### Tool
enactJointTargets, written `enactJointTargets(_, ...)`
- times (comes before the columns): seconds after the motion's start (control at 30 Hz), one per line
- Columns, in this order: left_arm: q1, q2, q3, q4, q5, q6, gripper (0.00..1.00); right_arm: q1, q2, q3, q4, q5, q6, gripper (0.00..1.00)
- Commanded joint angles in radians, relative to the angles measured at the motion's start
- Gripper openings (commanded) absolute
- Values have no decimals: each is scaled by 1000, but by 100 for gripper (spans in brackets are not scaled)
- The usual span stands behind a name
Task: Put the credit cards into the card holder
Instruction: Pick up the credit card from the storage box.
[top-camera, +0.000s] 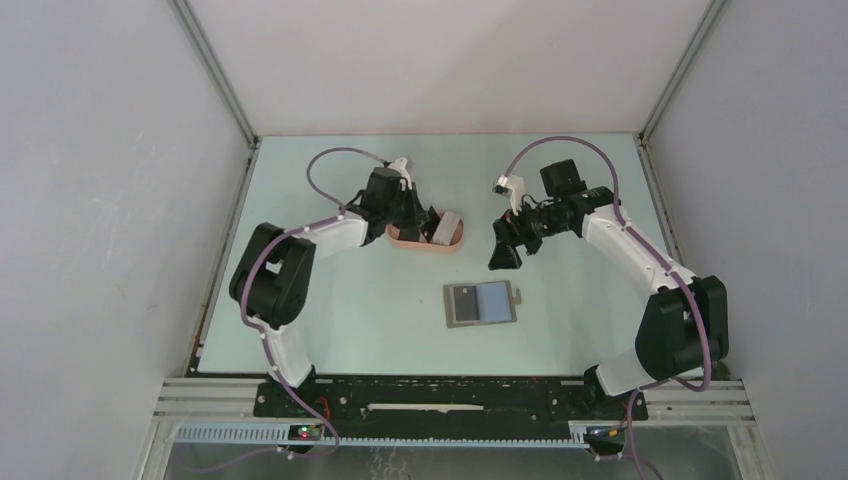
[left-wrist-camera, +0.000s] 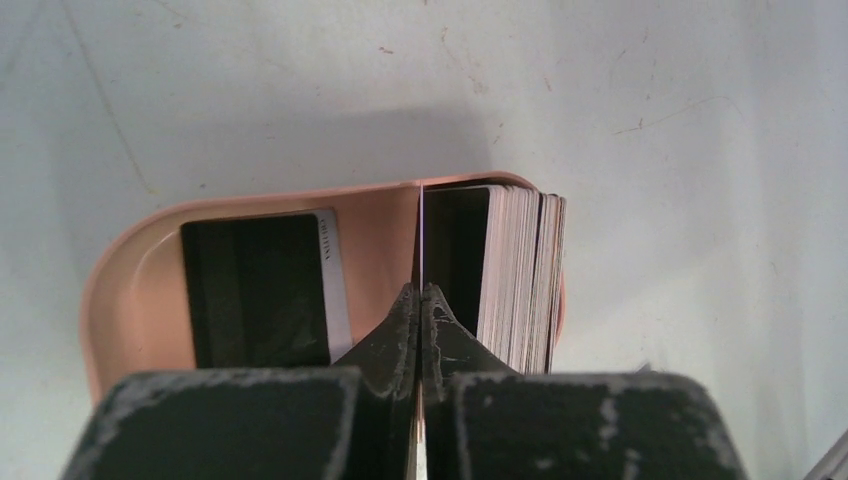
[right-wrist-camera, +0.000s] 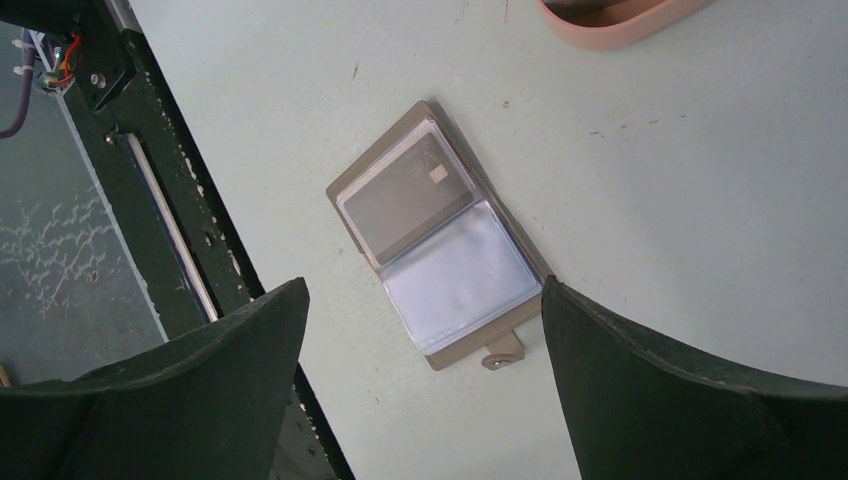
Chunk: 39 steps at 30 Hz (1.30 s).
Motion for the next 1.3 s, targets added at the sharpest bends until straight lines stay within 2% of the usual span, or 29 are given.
enactJointTargets(0.0, -4, -112, -61, 43, -90, 29, 0, -5, -2, 35, -7, -29, -18, 95)
enactJointTargets(0.23, -31, -253, -187, 187, -147, 92, 0, -7, -18, 34, -13, -33, -30, 94)
enactJointTargets(0.43, -38, -416, -374, 411, -91, 112, 0, -8, -69, 33, -29, -63, -64, 91)
enactJointTargets(0.63, -53, -587, -587, 661, 47, 13, 0, -21, -170, 14, -37, -200, -77, 90)
enactJointTargets(0.8, -120, -768, -771, 833, 42, -83, 0, -49, -282, -35, 5, -328, -51, 91)
enactJointTargets(1.0, -245, -950, -966, 1055, -73, -229, 0, -94, -350, -110, 95, -561, 43, 92)
enactJointTargets(1.13, -353, -1002, -1014, 1087, -180, -247, 0, -93, -362, -164, 179, -645, 90, 93)
enactJointTargets(1.27, -449, -987, -1030, 1155, -296, -217, 0, -71, -332, -189, 207, -710, 114, 93)
